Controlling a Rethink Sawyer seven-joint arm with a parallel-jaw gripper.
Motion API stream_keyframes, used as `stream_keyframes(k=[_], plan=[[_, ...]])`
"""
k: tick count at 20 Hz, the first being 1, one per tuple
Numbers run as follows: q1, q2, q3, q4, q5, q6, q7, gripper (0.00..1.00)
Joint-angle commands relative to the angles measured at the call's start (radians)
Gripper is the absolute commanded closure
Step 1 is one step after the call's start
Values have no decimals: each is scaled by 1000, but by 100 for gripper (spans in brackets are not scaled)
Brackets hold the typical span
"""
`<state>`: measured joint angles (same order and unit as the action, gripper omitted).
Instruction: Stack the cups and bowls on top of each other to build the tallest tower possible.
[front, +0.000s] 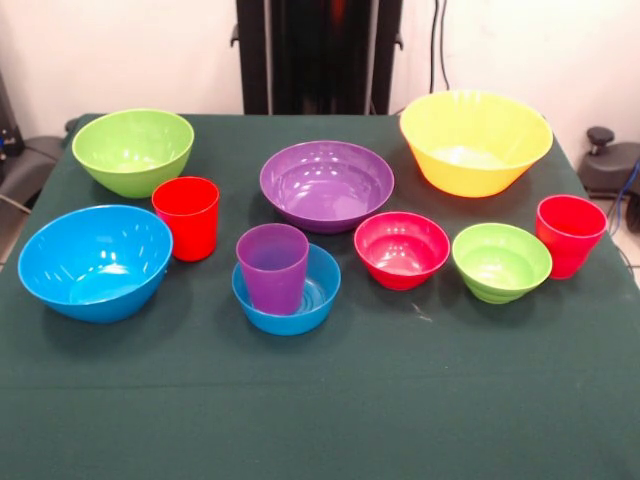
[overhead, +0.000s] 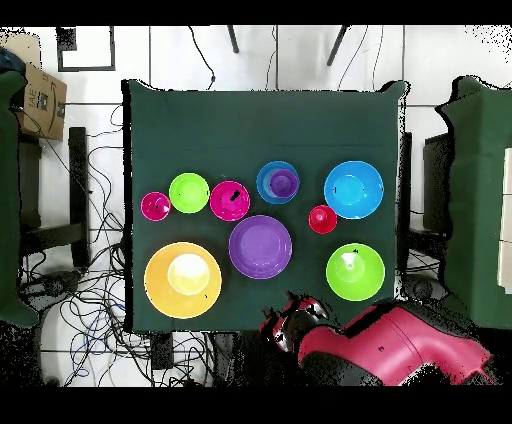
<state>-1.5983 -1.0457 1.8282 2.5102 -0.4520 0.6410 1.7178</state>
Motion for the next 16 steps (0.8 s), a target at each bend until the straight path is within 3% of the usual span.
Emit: stream_keyframes(k=[1,10,13,16], plan=[[128,55,-178,88,-147,-100,63,0],[322,91,-455,2,-317,-196,163,0],[349,92,-490,-18,-305,-230,162,0],[322,77,-476,-5,-248,-236,125,0]])
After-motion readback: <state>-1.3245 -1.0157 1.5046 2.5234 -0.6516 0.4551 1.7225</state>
